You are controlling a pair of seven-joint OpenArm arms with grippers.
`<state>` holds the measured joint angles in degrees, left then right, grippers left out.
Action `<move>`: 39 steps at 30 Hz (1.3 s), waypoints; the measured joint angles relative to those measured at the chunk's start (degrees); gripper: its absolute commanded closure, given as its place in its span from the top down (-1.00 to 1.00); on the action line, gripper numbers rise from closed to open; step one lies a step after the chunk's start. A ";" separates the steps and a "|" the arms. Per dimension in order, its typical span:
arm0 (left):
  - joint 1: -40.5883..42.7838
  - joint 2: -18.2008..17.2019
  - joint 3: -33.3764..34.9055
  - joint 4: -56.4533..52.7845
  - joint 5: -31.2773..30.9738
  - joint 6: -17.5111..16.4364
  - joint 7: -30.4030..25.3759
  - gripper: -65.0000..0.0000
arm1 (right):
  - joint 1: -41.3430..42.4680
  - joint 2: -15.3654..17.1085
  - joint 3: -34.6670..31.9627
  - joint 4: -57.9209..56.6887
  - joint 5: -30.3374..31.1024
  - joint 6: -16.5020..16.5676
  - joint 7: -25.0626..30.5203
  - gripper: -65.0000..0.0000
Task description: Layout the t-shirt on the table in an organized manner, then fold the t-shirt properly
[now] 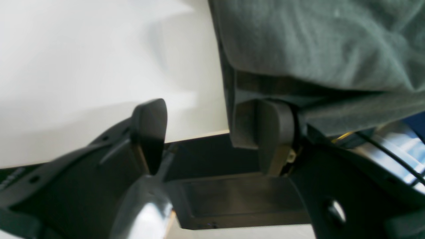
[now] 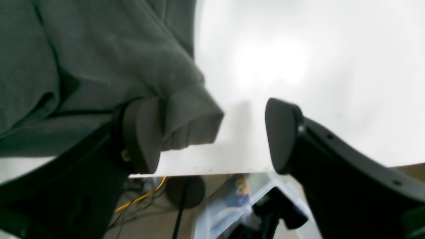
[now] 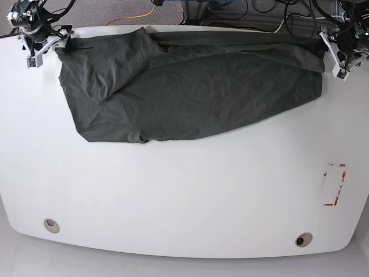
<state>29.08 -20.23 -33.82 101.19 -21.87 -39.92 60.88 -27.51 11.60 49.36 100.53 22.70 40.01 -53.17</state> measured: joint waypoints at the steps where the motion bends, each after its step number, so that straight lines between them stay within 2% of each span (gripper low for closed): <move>1: -0.13 0.02 0.00 0.57 0.00 -0.02 0.00 0.25 | 0.04 0.02 0.04 0.74 0.02 0.00 0.04 0.41; 3: -0.70 0.02 0.02 2.01 -0.46 -0.04 0.79 0.28 | 0.15 0.02 0.00 2.75 0.15 0.07 0.11 0.41; 6: -2.67 -0.04 0.02 3.87 -0.81 -0.17 5.03 0.27 | 0.20 0.04 -0.28 5.18 0.22 0.07 -0.50 0.41; 8: -4.46 -0.50 -0.07 4.70 -0.35 -0.22 7.78 0.27 | 0.79 0.02 -0.28 6.82 0.39 0.09 -3.04 0.41; 11: -6.93 -1.25 -1.99 5.86 -0.90 -0.20 8.50 0.27 | 2.43 0.00 -0.26 8.85 -0.07 0.07 -5.92 0.41; 15: -10.82 -1.57 -4.72 7.04 -0.22 -0.04 9.60 0.27 | 6.67 0.17 -0.96 10.01 0.04 0.07 -6.23 0.41; 19: -16.85 -1.25 -4.83 6.88 -0.26 -0.04 12.90 0.26 | 12.35 1.68 -5.18 9.09 -0.44 -0.04 -6.93 0.41; 23: -23.34 -1.22 -4.76 6.88 -0.63 -0.02 15.87 0.26 | 18.93 3.80 -10.21 4.28 -0.63 0.07 -6.21 0.41; 27: -27.71 -0.46 -4.81 6.93 -0.28 -0.02 16.35 0.26 | 24.94 5.20 -13.33 -4.07 -0.63 0.09 -6.14 0.41; 33: -30.08 3.17 -4.68 6.82 0.00 -0.02 17.25 0.26 | 32.06 7.78 -15.17 -17.11 -1.79 -0.59 -6.47 0.41; 39: -31.04 4.57 -4.81 5.03 0.04 -0.02 17.16 0.26 | 35.63 9.94 -19.39 -26.38 -1.77 -0.57 -2.54 0.40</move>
<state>-1.96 -15.66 -38.63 106.21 -21.82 -39.94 78.04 8.12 21.54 29.98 74.15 20.93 39.44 -55.70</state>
